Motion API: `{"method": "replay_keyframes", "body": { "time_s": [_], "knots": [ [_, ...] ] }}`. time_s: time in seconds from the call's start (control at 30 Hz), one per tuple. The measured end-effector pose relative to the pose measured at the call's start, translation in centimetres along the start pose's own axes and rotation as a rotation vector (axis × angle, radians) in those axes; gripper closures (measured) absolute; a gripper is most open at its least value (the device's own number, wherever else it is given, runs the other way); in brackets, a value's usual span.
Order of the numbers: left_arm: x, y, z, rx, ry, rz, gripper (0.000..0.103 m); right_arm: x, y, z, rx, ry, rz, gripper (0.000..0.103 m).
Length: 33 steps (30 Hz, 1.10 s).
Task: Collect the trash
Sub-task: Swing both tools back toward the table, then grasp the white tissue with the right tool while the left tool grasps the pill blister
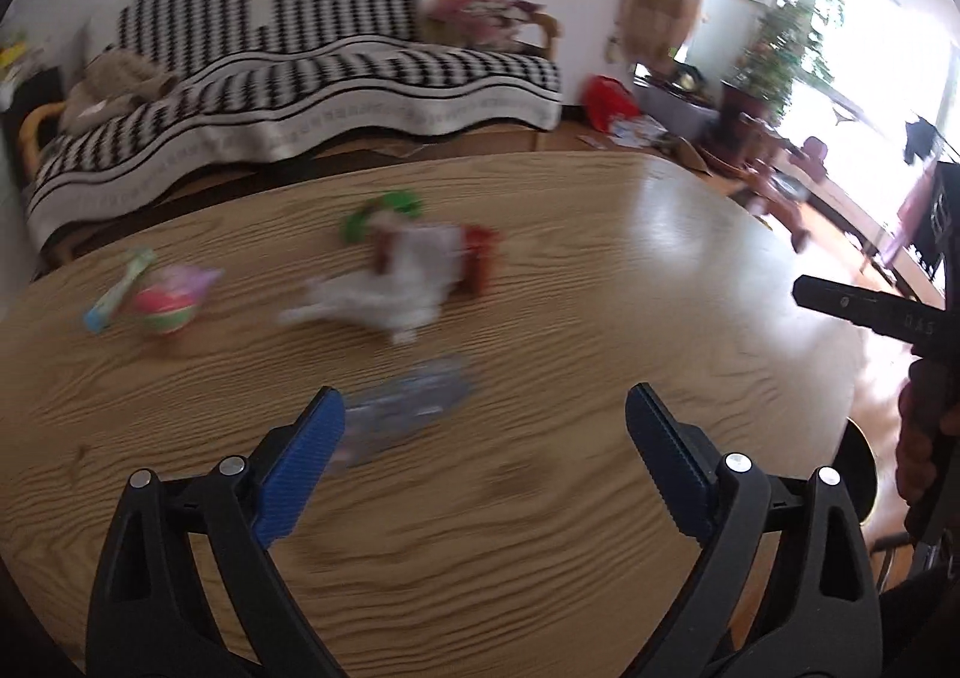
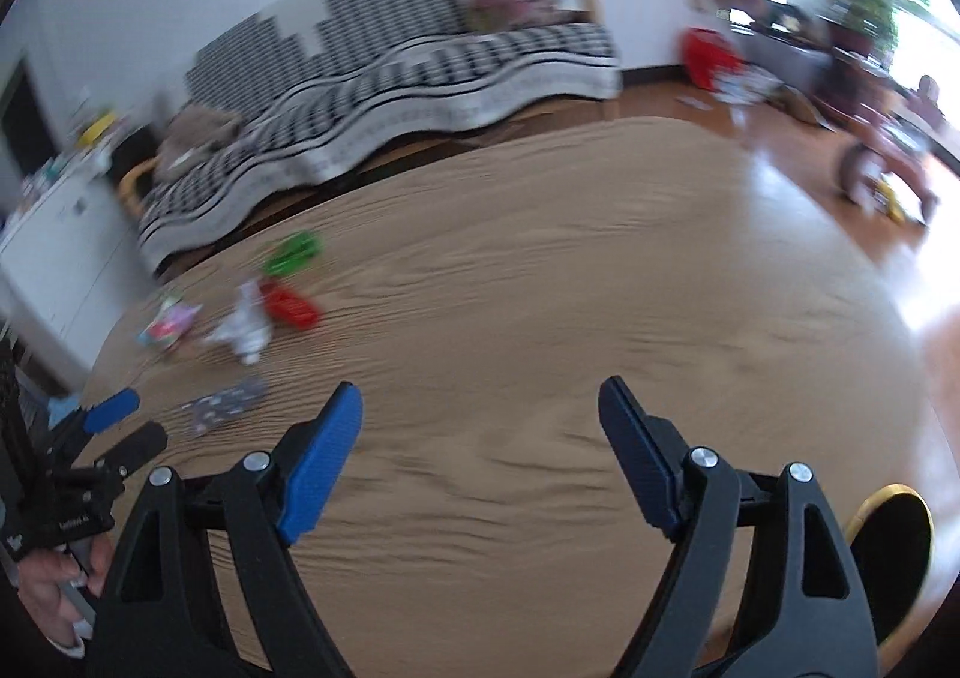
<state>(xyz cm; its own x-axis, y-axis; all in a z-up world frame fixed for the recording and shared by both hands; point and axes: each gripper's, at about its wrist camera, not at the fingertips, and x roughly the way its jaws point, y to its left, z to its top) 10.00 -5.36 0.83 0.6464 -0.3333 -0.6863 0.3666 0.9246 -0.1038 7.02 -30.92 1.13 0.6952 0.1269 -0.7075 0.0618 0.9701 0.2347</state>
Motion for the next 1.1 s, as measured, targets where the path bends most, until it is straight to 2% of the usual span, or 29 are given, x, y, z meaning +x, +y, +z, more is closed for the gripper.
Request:
{"method": "replay_keyframes", "body": {
  "time_s": [0.13,0.4,0.67,0.83,0.9,0.97,1.07,1.1],
  "knots": [
    [0.0,4.3,-1.0,-0.017,0.024,0.035,0.011,3.4,5.8,-0.1,-0.059,0.019,0.098,0.025],
    [2.8,6.2,-1.5,0.013,0.068,0.035,0.011,8.9,12.3,0.0,-0.071,0.103,0.281,0.025],
    [6.2,5.7,-1.3,0.050,0.112,-0.029,0.011,14.0,16.1,0.2,-0.055,0.163,0.320,0.026],
    [7.5,6.0,-1.0,0.028,0.128,-0.058,0.011,16.6,17.2,1.3,-0.048,0.190,0.332,0.026],
    [7.8,5.9,-1.1,0.024,0.134,-0.080,0.012,17.5,17.6,1.7,-0.040,0.201,0.345,0.030],
    [8.0,5.6,-1.3,0.059,0.135,-0.065,0.015,18.5,18.0,1.9,-0.040,0.219,0.343,0.033],
    [8.5,5.4,-1.5,0.084,0.141,-0.049,0.029,19.5,18.4,1.8,-0.064,0.225,0.322,0.041],
    [8.5,5.5,-1.3,0.080,0.141,-0.054,0.043,19.7,18.5,1.9,-0.067,0.225,0.320,0.048]
  ]
}}
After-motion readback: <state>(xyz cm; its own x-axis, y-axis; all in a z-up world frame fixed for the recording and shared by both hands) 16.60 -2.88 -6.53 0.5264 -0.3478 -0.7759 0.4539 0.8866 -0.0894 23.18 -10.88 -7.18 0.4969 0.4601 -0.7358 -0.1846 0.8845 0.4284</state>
